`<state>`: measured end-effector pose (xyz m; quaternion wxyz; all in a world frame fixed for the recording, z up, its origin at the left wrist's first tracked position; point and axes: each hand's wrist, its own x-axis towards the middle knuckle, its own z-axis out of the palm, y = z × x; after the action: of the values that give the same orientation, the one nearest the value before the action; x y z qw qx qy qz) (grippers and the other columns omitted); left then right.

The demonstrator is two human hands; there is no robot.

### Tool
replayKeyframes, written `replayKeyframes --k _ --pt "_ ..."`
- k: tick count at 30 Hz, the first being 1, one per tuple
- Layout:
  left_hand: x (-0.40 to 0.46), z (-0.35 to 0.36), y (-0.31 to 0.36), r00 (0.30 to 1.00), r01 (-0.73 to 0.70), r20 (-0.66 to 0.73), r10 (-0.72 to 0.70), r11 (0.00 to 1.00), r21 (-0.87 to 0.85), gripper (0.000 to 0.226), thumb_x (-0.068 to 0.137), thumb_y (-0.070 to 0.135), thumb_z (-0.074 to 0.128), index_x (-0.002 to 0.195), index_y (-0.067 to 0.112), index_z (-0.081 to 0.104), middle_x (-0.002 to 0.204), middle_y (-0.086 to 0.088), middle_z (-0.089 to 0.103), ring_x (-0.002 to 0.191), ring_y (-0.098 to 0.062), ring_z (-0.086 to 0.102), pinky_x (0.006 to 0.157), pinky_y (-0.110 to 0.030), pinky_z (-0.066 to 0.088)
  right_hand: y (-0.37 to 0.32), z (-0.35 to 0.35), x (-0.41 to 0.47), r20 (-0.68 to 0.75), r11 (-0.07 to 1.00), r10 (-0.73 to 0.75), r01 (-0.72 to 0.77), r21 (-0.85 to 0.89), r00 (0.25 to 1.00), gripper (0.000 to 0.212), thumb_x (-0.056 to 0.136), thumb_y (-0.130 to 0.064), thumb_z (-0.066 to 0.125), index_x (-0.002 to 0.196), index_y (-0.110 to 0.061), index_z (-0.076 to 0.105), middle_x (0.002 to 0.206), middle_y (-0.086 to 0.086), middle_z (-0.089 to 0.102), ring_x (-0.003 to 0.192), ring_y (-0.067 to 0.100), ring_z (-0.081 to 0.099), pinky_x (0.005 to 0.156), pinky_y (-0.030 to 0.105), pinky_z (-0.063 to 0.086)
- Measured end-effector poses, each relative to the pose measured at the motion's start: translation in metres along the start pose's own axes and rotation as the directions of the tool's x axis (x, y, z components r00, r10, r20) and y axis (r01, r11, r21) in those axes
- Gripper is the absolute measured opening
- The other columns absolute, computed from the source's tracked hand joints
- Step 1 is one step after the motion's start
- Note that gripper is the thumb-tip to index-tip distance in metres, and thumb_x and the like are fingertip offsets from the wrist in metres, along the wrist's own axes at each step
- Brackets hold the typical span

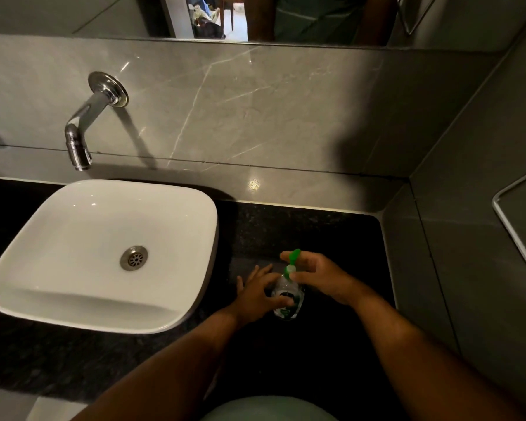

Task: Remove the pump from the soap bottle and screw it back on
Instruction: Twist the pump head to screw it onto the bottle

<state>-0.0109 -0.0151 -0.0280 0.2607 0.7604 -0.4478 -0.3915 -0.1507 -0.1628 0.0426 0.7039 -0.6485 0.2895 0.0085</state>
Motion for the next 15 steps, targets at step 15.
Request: replayKeyframes --k 15 --pt "0.000 0.010 0.005 0.977 0.096 -0.195 -0.081 0.993 0.065 0.071 0.050 0.093 0.051 0.113 0.060 0.045 0.147 0.015 0.035 0.141 -0.015 0.012 0.100 -0.060 -0.022 0.017 0.030 0.006 -0.327 0.989 -0.102 0.132 0.070 0.939 0.026 0.083 -0.003 0.070 0.096 -0.026 0.070 0.114 0.005 0.071 0.092 -0.001 0.069 0.073 0.014 0.056"
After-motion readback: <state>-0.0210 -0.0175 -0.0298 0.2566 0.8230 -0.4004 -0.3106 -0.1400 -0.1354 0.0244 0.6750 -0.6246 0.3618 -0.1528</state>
